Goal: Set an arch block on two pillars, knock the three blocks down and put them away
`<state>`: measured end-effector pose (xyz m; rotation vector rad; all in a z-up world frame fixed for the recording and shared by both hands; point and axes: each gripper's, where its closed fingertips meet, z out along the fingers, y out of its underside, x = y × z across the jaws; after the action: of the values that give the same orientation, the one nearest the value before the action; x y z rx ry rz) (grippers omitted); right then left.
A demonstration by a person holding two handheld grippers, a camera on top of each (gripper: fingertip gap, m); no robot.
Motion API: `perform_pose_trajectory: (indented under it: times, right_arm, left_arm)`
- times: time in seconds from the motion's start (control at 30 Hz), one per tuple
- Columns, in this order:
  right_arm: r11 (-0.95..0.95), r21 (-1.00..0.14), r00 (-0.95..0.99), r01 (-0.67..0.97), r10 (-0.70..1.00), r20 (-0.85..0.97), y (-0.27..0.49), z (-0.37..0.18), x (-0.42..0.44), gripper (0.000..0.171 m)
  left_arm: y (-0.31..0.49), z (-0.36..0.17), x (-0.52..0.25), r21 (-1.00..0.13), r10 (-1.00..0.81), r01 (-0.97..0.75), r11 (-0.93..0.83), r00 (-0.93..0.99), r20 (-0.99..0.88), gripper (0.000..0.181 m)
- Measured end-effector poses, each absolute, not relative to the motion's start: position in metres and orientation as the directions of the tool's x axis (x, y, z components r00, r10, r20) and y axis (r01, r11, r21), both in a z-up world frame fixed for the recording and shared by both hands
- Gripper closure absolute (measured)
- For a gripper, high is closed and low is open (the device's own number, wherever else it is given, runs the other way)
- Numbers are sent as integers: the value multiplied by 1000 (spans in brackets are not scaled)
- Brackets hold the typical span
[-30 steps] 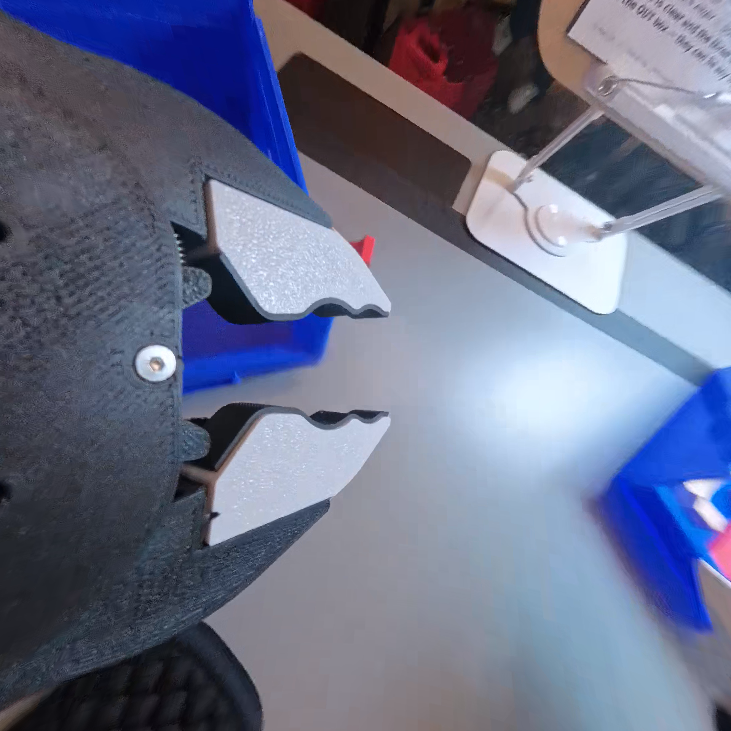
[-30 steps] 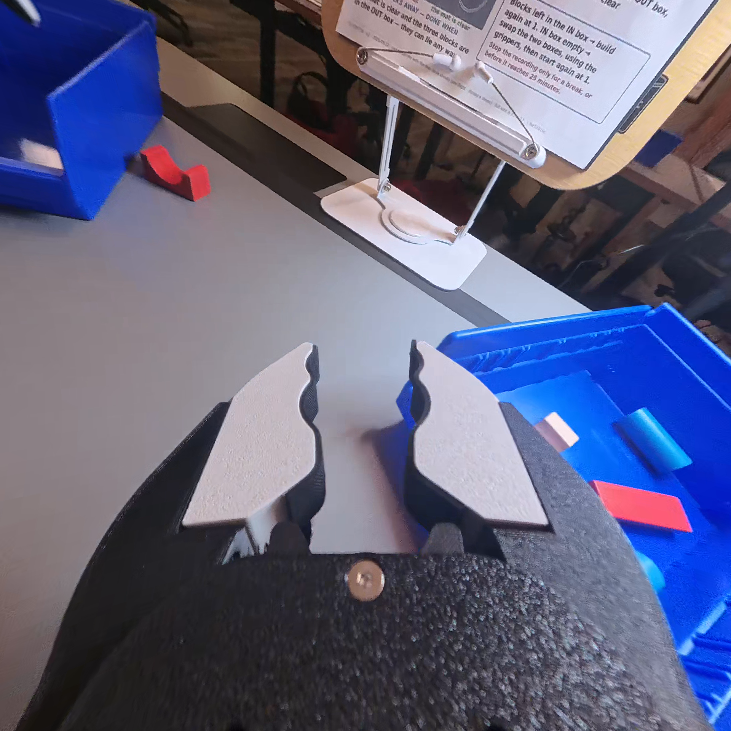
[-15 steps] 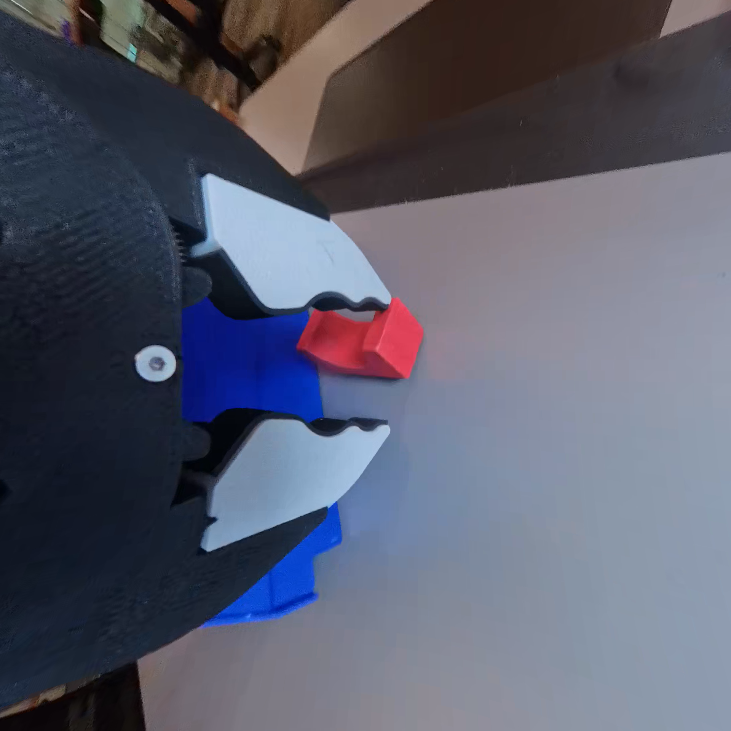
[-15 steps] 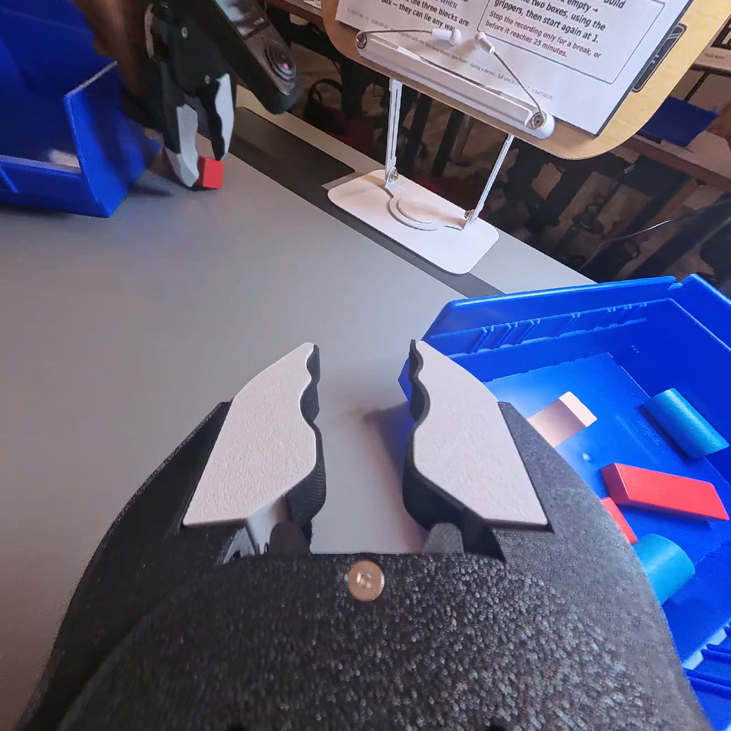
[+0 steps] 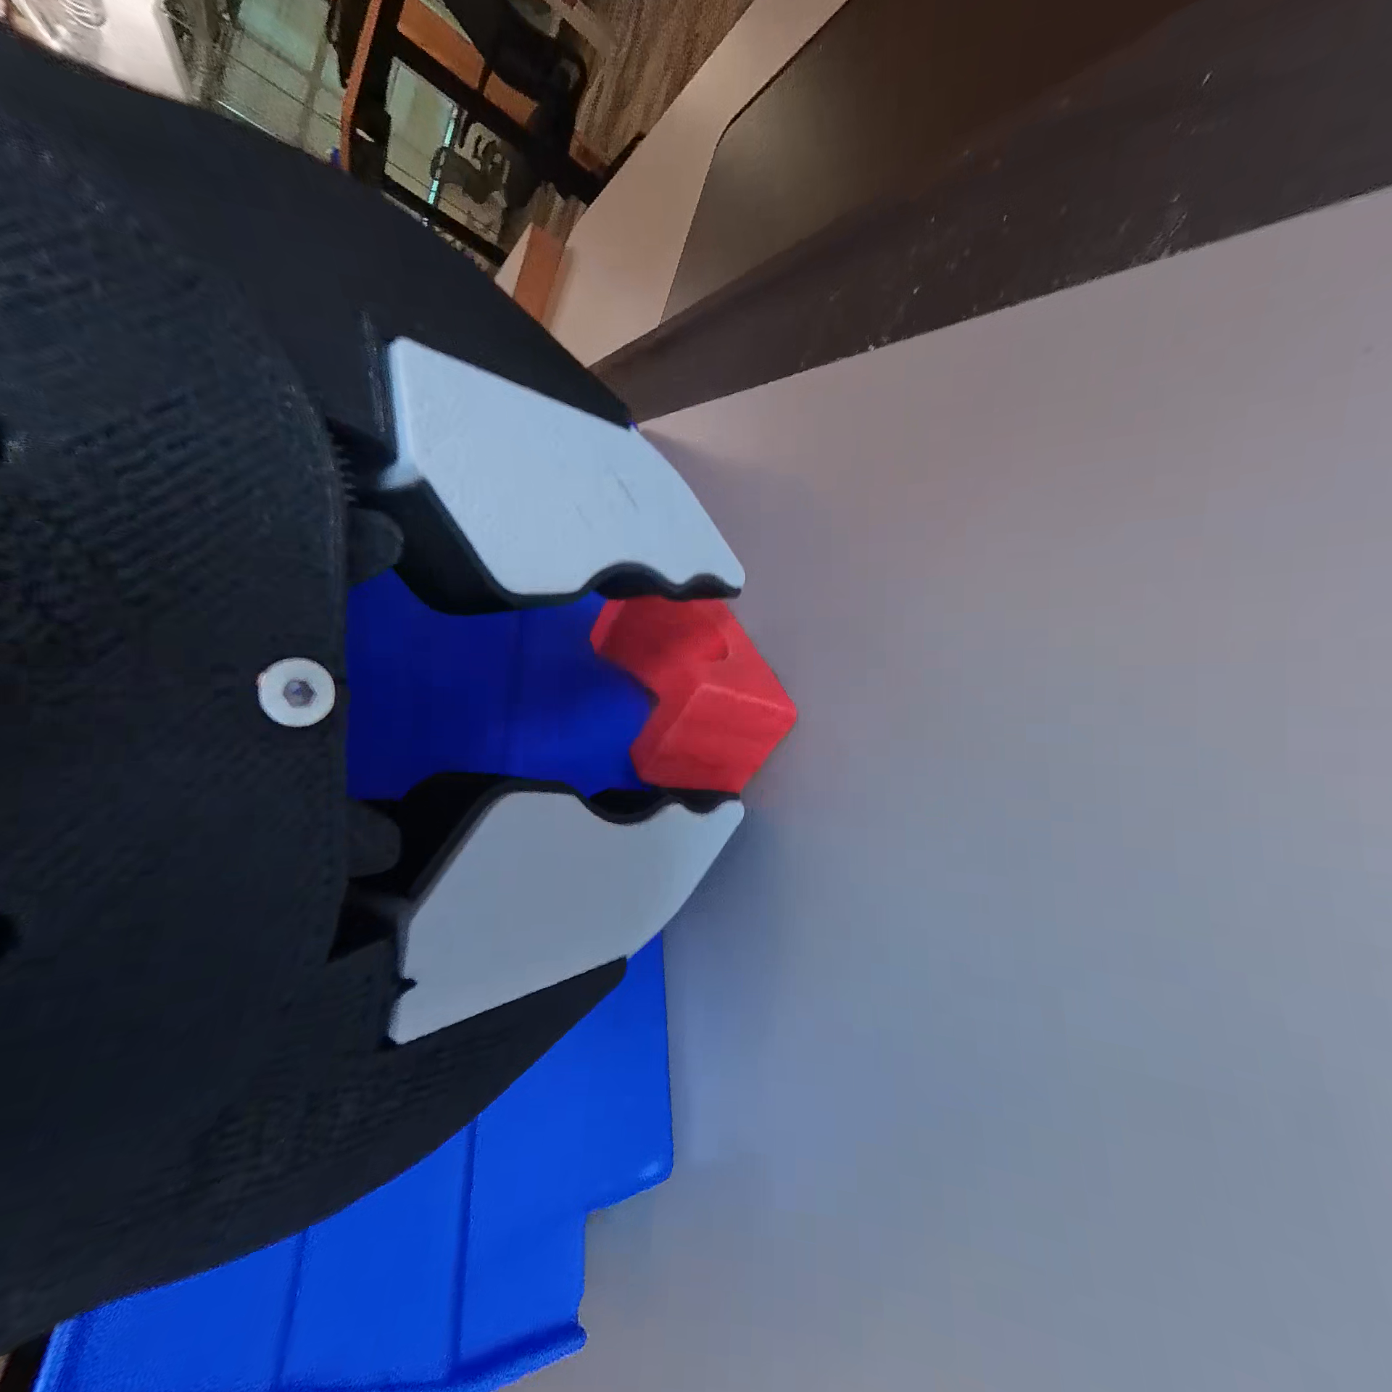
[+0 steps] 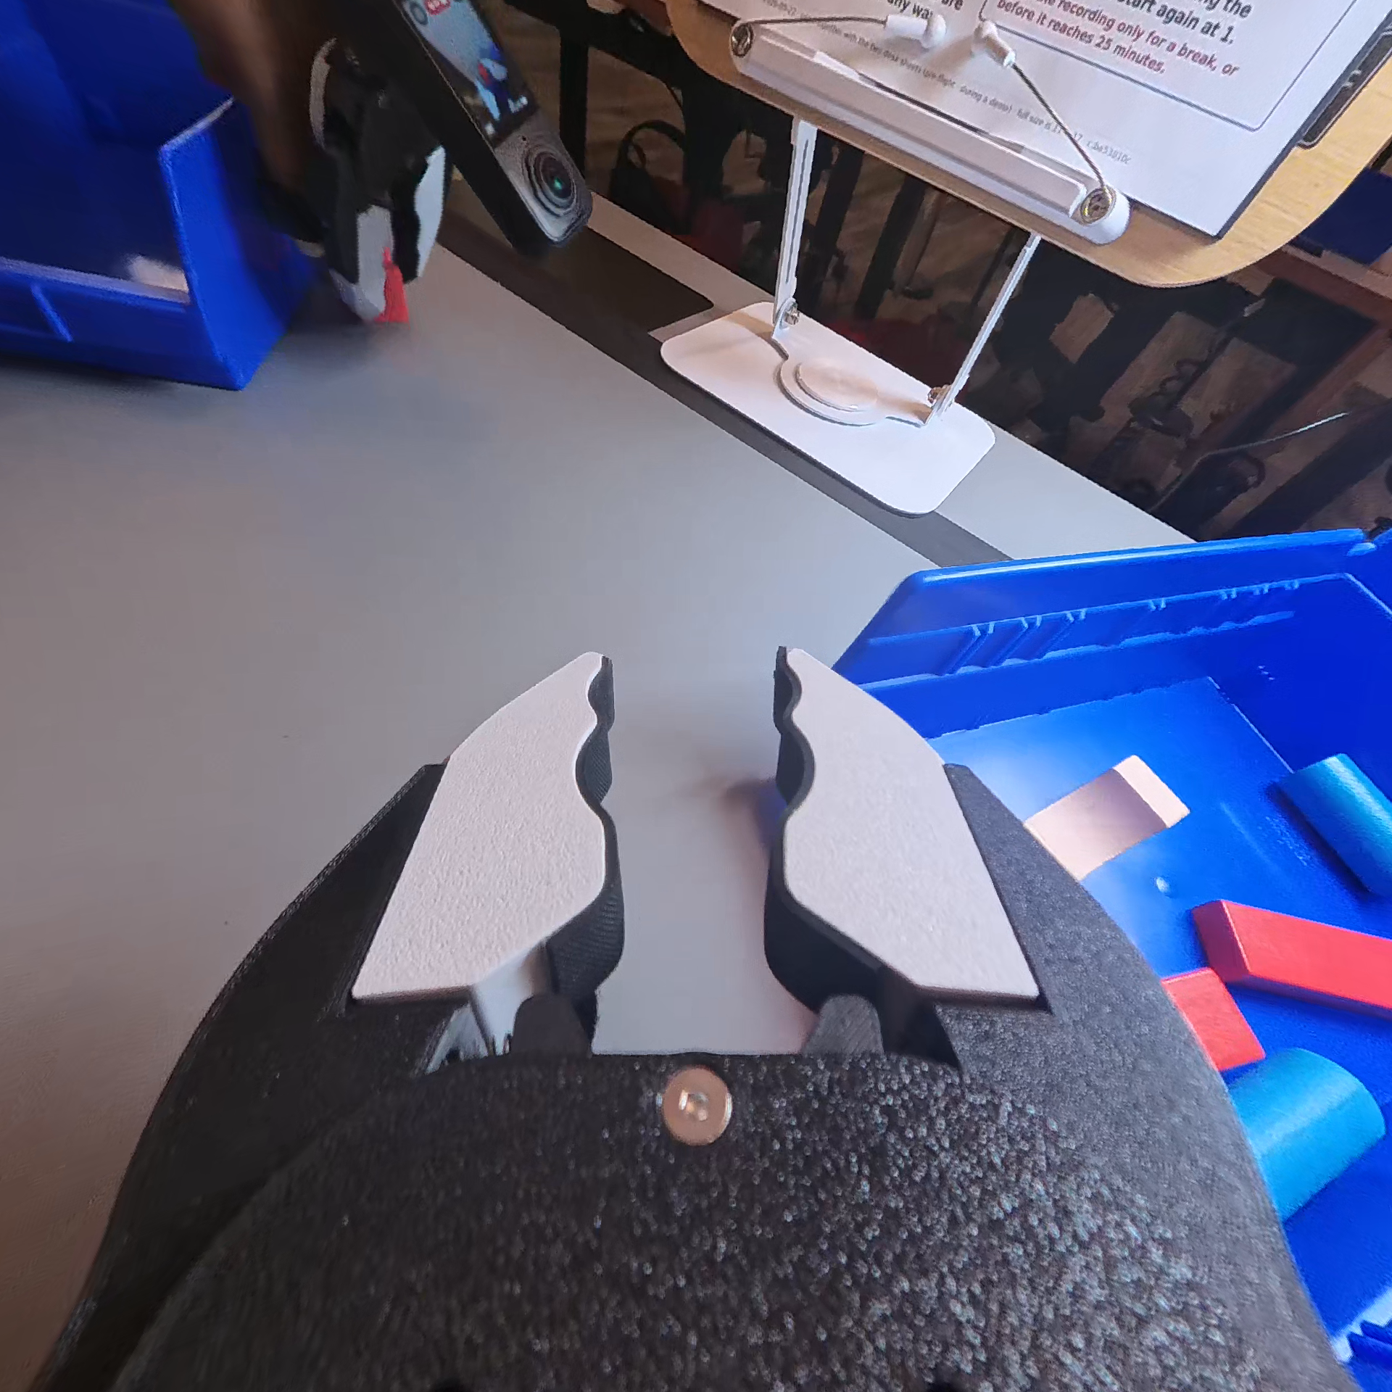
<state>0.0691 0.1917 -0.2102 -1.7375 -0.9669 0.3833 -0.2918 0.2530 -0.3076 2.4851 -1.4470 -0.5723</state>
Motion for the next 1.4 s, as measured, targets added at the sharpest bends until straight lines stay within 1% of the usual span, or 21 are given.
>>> perform_pose_trajectory:
  times: [0.03,0.13,0.2,0.33,0.4,0.47,0.57,0.67,0.73,0.8,0.93,0.97,1.0,1.03,1.1,1.13,1.17,1.2,1.23,1.3,1.4]
  right_arm:
    - [-111,-899,620,425,758,200,192,-211,69,131]
    - [-112,-892,620,438,756,209,193,-214,71,132]
    - [-116,-892,619,437,758,205,194,-215,71,133]
    - [-125,-891,610,436,769,192,192,-219,69,133]
    - [-107,-896,599,431,777,195,189,-217,65,133]
    - [-70,-906,577,417,791,204,184,-213,58,130]
    - [37,-919,535,392,803,261,172,-202,45,116]
    - [226,-895,454,385,798,397,150,-189,26,92]
    - [391,-814,387,430,735,557,132,-184,12,84]
    - [529,-711,303,463,660,688,108,-184,-6,101]
    - [677,-535,55,505,594,803,61,-217,-36,134]
    - [694,-498,28,521,569,822,60,-223,-37,135]
    - [684,-497,14,533,581,814,60,-226,-36,135]
    - [656,-533,18,535,622,783,62,-227,-34,136]
    - [582,-610,87,538,681,727,75,-221,-27,137]
    - [535,-629,150,564,682,716,89,-215,-19,137]
    - [480,-642,231,598,663,712,108,-208,-7,137]
    - [420,-662,313,621,641,701,128,-202,7,137]
    - [342,-693,397,635,625,672,148,-197,24,137]
    - [156,-756,576,636,555,600,189,-193,69,137]
    - [-88,-773,730,629,408,548,236,-205,140,137]
  left_arm:
    - [252,-308,-296,389,-866,-773,-501,444,-231,149]
    - [251,-305,-290,386,-875,-785,-485,437,-211,153]
    - [254,-296,-277,336,-890,-825,-454,401,-218,156]
    - [254,-265,-240,171,-903,-900,-400,356,-240,160]
    - [249,-245,-209,23,-913,-940,-340,324,-249,160]
    - [234,-219,-167,-185,-927,-950,-251,291,-238,160]
    - [184,-178,-101,-516,-963,-853,-74,196,-186,161]
    - [124,-158,-60,-705,-979,-705,72,86,-187,161]
    - [87,-159,-44,-781,-986,-614,111,32,-166,161]
    - [59,-170,-34,-820,-992,-561,115,-17,-127,161]
    - [32,-187,-22,-868,-997,-491,76,-67,-49,161]
    - [29,-190,-23,-868,-997,-493,66,-75,-33,162]
    - [29,-194,-25,-866,-997,-496,58,-66,-29,162]
    - [31,-196,-27,-874,-998,-483,53,-48,-34,162]
    - [45,-192,-32,-909,-998,-415,20,51,-45,160]
    - [56,-190,-37,-925,-990,-381,13,125,-66,149]
    - [66,-189,-42,-935,-978,-354,9,193,-82,148]
    - [71,-192,-48,-934,-967,-357,-5,240,-86,152]
    - [76,-198,-53,-929,-950,-369,-14,295,-103,151]
    - [74,-211,-60,-920,-928,-393,-7,345,-140,149]
    - [65,-229,-63,-923,-902,-383,-47,413,-126,150]
